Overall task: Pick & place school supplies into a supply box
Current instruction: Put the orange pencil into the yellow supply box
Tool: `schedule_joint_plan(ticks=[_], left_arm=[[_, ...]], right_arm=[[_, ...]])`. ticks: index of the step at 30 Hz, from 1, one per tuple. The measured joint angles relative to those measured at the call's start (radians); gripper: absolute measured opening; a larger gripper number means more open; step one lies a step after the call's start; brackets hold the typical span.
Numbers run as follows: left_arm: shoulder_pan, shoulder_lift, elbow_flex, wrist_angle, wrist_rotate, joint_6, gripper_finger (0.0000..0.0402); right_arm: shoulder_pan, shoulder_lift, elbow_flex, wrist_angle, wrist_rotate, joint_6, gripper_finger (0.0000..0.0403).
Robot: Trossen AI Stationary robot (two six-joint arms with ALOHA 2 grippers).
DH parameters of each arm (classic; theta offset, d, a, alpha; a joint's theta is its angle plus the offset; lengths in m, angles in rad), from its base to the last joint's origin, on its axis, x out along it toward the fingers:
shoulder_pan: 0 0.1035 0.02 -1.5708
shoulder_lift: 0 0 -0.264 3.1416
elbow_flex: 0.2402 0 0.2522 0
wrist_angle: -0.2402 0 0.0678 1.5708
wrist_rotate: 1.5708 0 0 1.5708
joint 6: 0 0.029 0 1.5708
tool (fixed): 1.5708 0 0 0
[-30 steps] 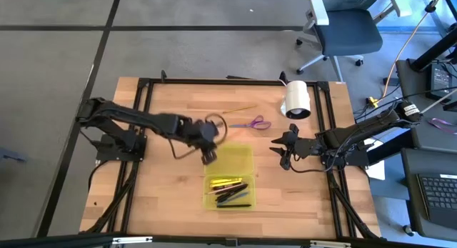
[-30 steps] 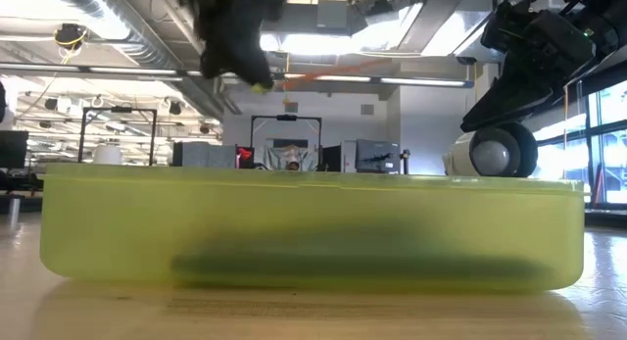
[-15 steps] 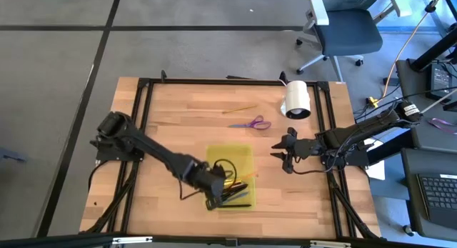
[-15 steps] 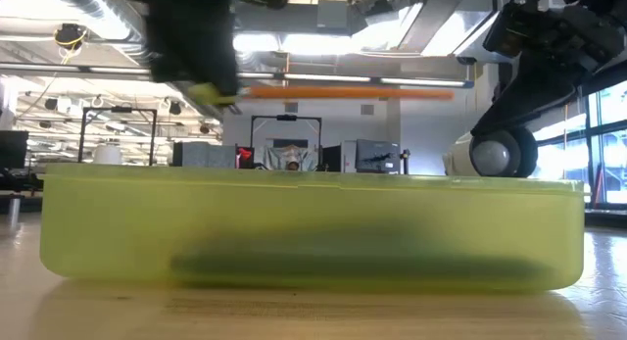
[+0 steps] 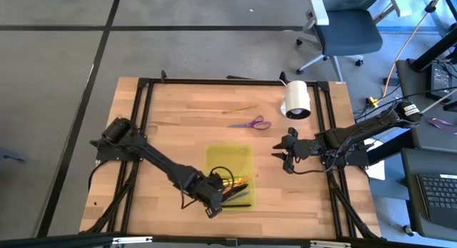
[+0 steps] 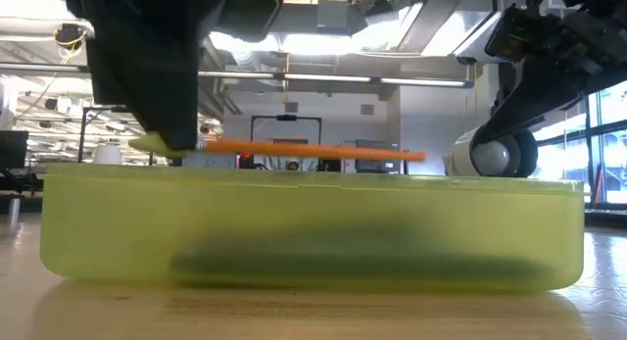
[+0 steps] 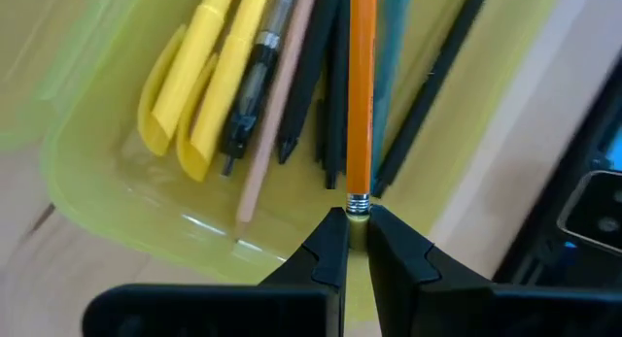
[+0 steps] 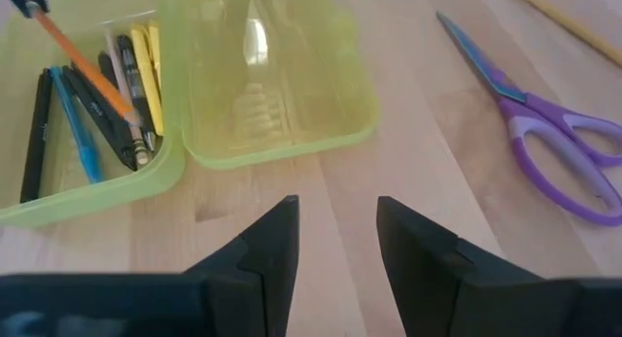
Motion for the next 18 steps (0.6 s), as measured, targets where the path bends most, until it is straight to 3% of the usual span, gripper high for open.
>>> schedule_joint_plan(ticks=[18], left_arm=[[0.028, 0.087, -0.001, -0.009, 0.110, 0.039, 0.0024]], right_arm=[[0.000, 0.000, 0.000, 0.001, -0.022, 0.001, 0.0144]])
